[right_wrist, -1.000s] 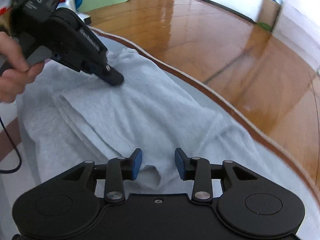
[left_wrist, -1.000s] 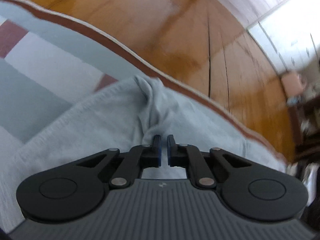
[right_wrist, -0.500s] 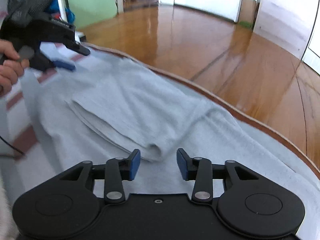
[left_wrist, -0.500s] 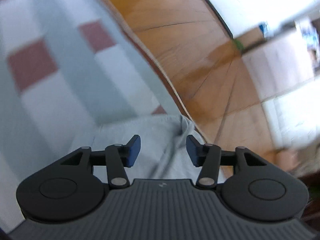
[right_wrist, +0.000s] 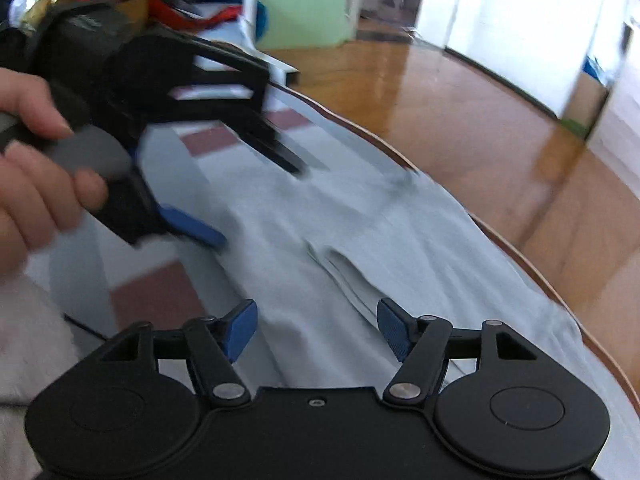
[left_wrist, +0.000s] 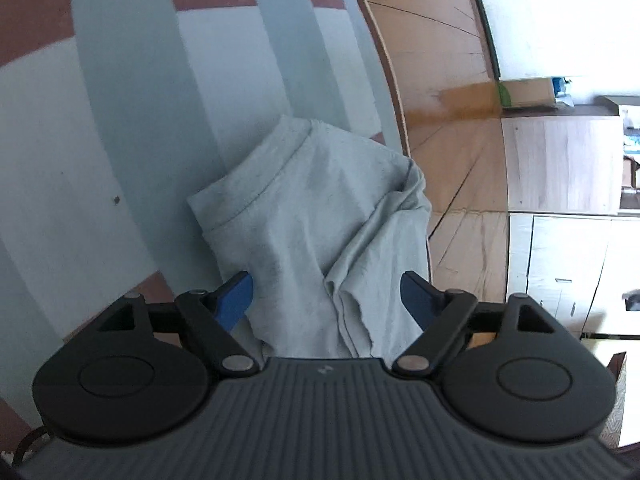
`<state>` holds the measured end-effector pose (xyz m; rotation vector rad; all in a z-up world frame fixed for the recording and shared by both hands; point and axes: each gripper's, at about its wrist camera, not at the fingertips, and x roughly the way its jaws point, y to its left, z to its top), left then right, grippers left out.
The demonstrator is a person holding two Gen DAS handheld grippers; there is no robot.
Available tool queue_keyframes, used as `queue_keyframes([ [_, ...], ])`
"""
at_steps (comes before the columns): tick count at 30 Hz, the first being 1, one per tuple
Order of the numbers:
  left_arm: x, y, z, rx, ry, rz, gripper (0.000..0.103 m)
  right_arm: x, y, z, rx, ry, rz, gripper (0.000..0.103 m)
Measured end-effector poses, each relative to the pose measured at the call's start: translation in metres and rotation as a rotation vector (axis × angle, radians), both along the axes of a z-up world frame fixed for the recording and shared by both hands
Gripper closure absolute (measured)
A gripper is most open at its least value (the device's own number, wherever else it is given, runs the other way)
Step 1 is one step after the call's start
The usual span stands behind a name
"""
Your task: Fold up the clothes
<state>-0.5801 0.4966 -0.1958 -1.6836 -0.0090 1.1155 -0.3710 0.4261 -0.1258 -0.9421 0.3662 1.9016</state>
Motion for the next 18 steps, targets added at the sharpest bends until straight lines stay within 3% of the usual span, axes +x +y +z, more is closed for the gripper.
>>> queue_keyframes([
  [2,-0.003,0.0,0.004,0.016,0.028,0.007,0.017,-0.008,-0.001,0.002,0.011,-0.004,0.037,0.032],
  [5,-0.006,0.003,-0.003,-0.026,0.066,-0.004,0.014,-0.007,-0.003,0.001,0.009,-0.019,0.078,0.032],
  [9,-0.008,0.005,-0.012,-0.028,0.021,0.018,0.016,0.0,0.001,-0.011,-0.076,-0.017,0.051,0.032],
  [11,-0.005,0.009,-0.013,0.023,0.021,-0.016,0.045,0.005,0.002,-0.016,-0.082,-0.016,0.037,0.032],
  [12,-0.002,0.011,-0.013,0.045,0.027,-0.038,0.082,0.005,0.002,-0.016,-0.078,-0.017,0.042,0.032],
  [13,0.001,0.012,-0.012,0.054,0.034,-0.05,0.102,0.005,0.001,-0.016,-0.072,-0.017,0.049,0.032],
  [18,0.008,0.011,0.009,0.193,-0.004,-0.056,0.102,-0.002,0.007,-0.014,-0.028,-0.026,0.077,0.032],
])
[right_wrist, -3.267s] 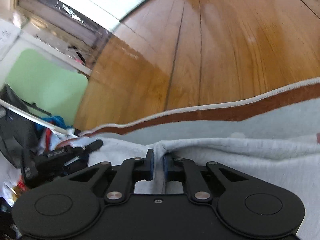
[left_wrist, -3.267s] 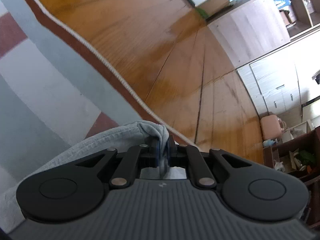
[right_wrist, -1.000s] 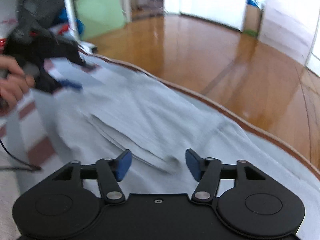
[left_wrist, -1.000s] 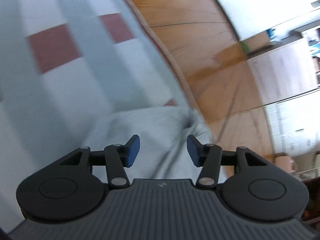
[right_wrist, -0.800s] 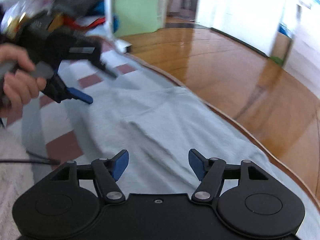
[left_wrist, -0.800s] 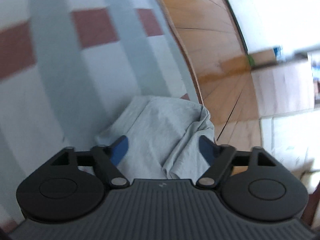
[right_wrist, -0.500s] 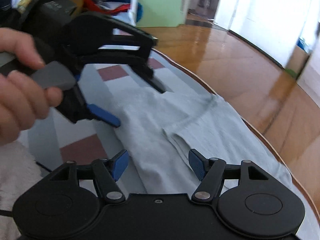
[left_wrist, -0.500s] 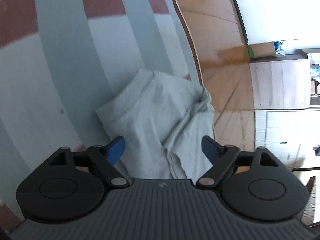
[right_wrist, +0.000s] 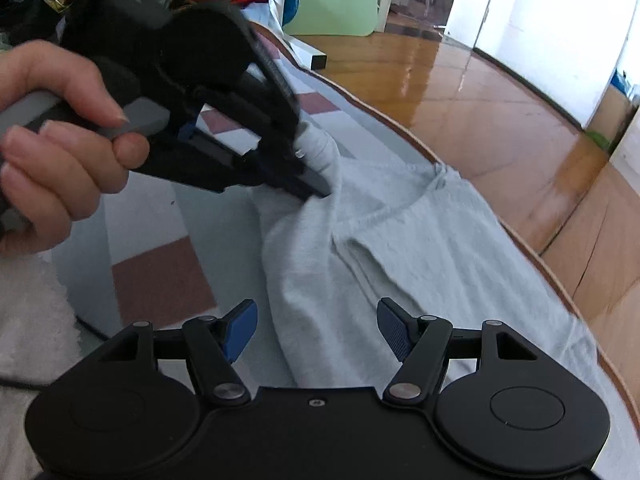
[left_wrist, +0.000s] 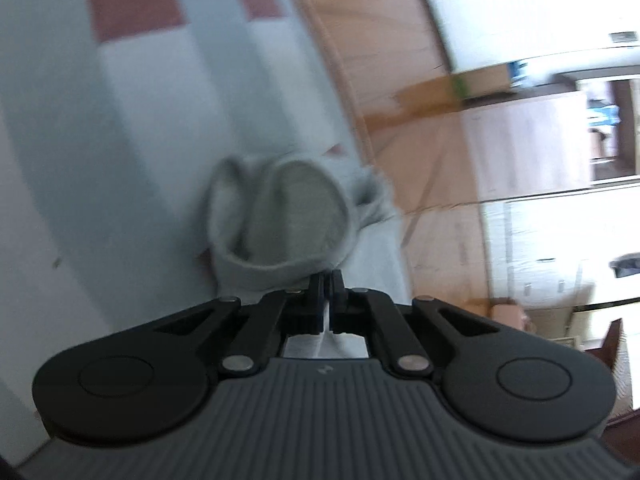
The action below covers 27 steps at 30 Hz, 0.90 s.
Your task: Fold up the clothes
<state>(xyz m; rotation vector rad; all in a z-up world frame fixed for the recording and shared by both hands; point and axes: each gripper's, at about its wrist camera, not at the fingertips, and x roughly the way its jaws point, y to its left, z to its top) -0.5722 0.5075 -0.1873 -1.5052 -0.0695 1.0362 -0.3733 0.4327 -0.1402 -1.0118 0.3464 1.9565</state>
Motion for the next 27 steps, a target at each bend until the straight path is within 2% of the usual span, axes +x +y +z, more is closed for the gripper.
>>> queue_keyframes([
  [3,-0.005,0.0,0.006,0.047,-0.037,0.004,0.102,-0.009,0.005,-0.002,0.037,-0.015,0.015,0.031],
  [5,-0.007,0.0,0.003,0.04,-0.069,0.005,0.102,-0.013,0.008,0.0,0.055,-0.025,0.022,0.029],
  [7,-0.008,-0.001,0.002,0.025,-0.08,0.002,0.102,-0.016,0.014,-0.002,0.082,-0.055,0.028,0.016],
  [11,-0.014,-0.004,0.002,0.002,-0.07,-0.012,0.102,-0.019,0.029,-0.008,0.117,-0.118,0.007,0.016],
  [13,-0.018,-0.006,0.002,0.0,-0.079,-0.012,0.101,-0.02,0.039,-0.016,0.074,-0.131,-0.011,0.016],
  [15,-0.023,-0.005,0.002,-0.006,-0.055,0.03,0.099,-0.021,0.05,-0.025,0.02,-0.147,-0.031,0.017],
  [16,-0.026,-0.006,0.003,-0.008,-0.023,0.058,0.097,-0.021,0.056,-0.029,-0.003,-0.14,-0.044,0.017],
  [17,-0.029,-0.009,0.007,-0.006,0.025,0.086,0.094,-0.017,0.061,-0.028,-0.03,-0.092,-0.068,0.017],
  [18,-0.031,-0.01,0.01,-0.004,0.069,0.103,0.081,-0.014,0.068,-0.028,-0.085,-0.051,-0.095,0.018],
  [19,-0.032,-0.01,0.012,-0.003,0.104,0.114,0.062,-0.012,0.072,-0.027,-0.111,-0.029,-0.116,0.019],
  [20,-0.032,-0.009,0.013,-0.002,0.116,0.112,0.055,-0.01,0.075,-0.026,-0.118,-0.016,-0.128,0.022],
  [21,-0.03,-0.008,0.012,-0.008,0.111,0.104,0.051,-0.01,0.077,-0.025,-0.114,-0.014,-0.125,0.031],
  [22,-0.029,-0.007,0.009,-0.023,0.098,0.096,0.049,-0.01,0.078,-0.025,-0.107,-0.014,-0.117,0.046],
  [23,-0.028,-0.006,0.007,-0.041,0.088,0.093,0.047,-0.01,0.078,-0.024,-0.101,-0.008,-0.115,0.052],
  [25,-0.024,-0.006,0.002,-0.07,0.074,0.088,0.043,-0.006,0.078,-0.02,-0.101,0.027,-0.124,0.085],
  [27,-0.02,-0.005,-0.002,-0.081,0.058,0.07,0.039,0.002,0.08,-0.015,-0.104,0.072,-0.162,0.091],
])
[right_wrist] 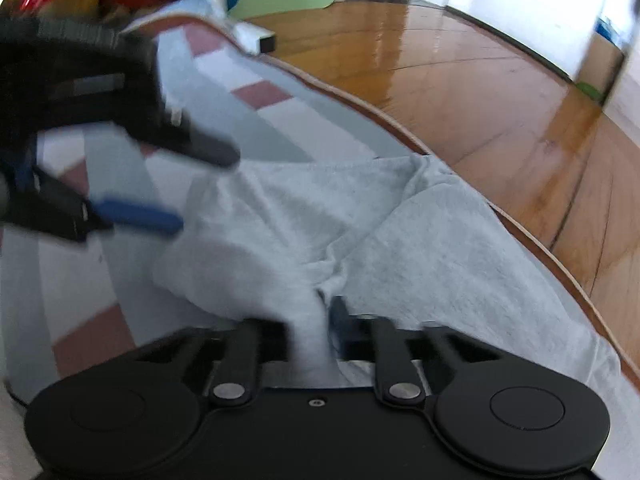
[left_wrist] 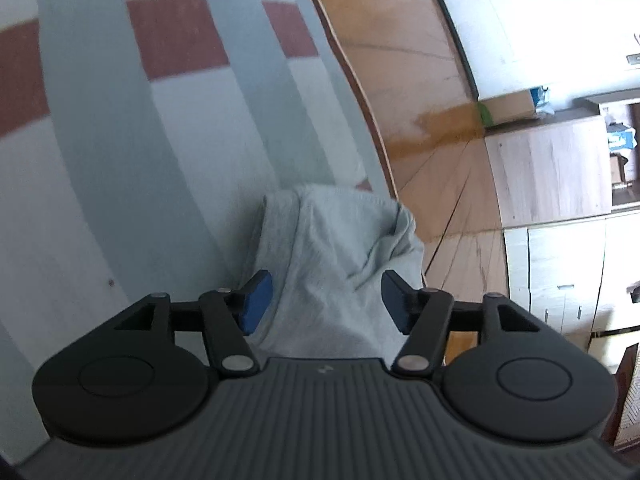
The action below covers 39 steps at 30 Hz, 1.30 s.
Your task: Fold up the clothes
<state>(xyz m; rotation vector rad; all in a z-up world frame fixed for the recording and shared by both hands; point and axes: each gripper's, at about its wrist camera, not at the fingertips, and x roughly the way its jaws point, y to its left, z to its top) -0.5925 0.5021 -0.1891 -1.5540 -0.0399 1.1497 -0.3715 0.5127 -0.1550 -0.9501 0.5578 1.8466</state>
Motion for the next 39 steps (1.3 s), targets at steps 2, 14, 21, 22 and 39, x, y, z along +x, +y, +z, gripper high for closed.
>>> queue_keyframes([
  [2,0.003,0.001,-0.002,0.002,-0.026,-0.015,0.032,0.01,0.0,0.005,-0.007,0.066,-0.054,0.092],
  [14,0.084,0.008,0.008,0.167,-0.318,-0.245,0.036,0.084,-0.04,0.05,0.089,0.383,-0.219,0.092],
  [21,0.191,0.0,0.074,0.385,-0.174,-0.586,0.062,0.17,-0.095,0.081,0.226,0.512,-0.407,0.092],
  [22,0.213,-0.003,0.082,0.407,-0.157,-0.654,0.062,0.186,-0.108,0.084,0.245,0.521,-0.438,0.092],
  [39,0.349,-0.06,0.029,0.235,0.3,-1.13,0.037,0.346,-0.254,-0.026,0.046,0.52,-1.007,0.08],
])
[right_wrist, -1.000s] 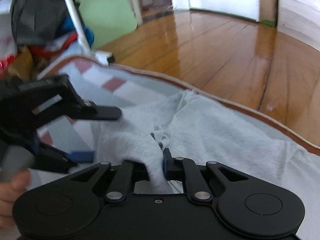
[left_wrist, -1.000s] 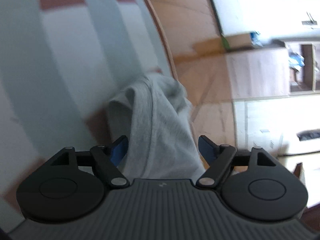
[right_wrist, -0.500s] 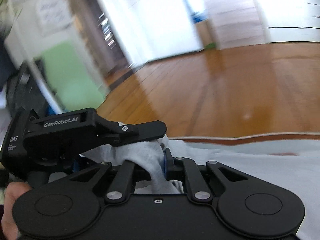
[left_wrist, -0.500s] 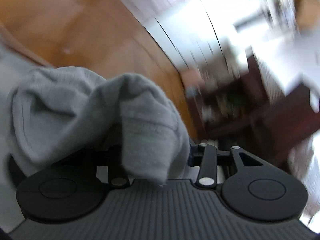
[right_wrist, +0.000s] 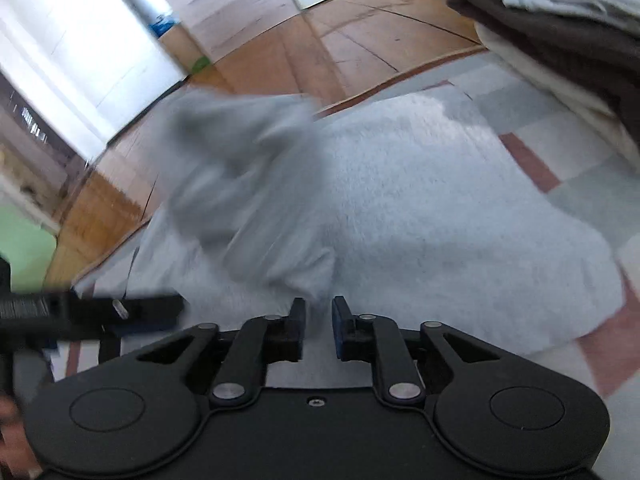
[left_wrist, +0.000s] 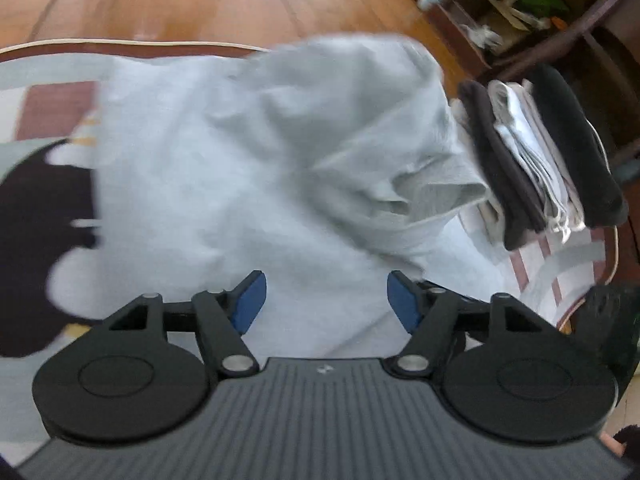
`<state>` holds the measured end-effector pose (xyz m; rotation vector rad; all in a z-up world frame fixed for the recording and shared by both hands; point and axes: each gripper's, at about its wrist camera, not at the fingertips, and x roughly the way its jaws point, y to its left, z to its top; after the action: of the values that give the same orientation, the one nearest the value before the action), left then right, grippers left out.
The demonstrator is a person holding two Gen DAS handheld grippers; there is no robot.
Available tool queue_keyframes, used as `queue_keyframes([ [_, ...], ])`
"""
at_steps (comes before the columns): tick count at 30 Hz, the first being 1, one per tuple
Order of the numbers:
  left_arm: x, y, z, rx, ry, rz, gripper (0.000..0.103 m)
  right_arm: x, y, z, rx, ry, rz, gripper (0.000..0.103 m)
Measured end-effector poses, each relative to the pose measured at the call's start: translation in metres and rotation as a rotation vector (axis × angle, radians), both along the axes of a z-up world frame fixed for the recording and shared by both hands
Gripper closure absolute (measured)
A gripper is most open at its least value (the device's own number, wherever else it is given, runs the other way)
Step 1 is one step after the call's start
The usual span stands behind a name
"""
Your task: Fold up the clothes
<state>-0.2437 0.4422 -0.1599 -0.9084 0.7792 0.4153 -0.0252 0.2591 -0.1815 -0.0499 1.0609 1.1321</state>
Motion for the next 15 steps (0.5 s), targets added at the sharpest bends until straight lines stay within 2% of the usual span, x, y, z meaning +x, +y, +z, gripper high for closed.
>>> queue_keyframes([
  [3,-0.015,0.008,0.003,0.022,0.009,0.031,0.037,0.008,-0.007,0.0,-0.01,-0.009,0.028,0.073],
  [7,-0.017,0.011,-0.006,0.007,0.026,0.043,0.037,0.017,-0.005,0.001,0.014,0.021,0.007,0.058],
  [11,-0.004,0.006,-0.009,0.038,0.052,0.027,0.037,0.015,0.012,-0.004,-0.004,0.049,0.054,0.058],
  [15,0.004,0.005,-0.011,0.063,0.067,0.012,0.037,0.01,0.031,-0.011,-0.039,0.028,0.073,0.055],
])
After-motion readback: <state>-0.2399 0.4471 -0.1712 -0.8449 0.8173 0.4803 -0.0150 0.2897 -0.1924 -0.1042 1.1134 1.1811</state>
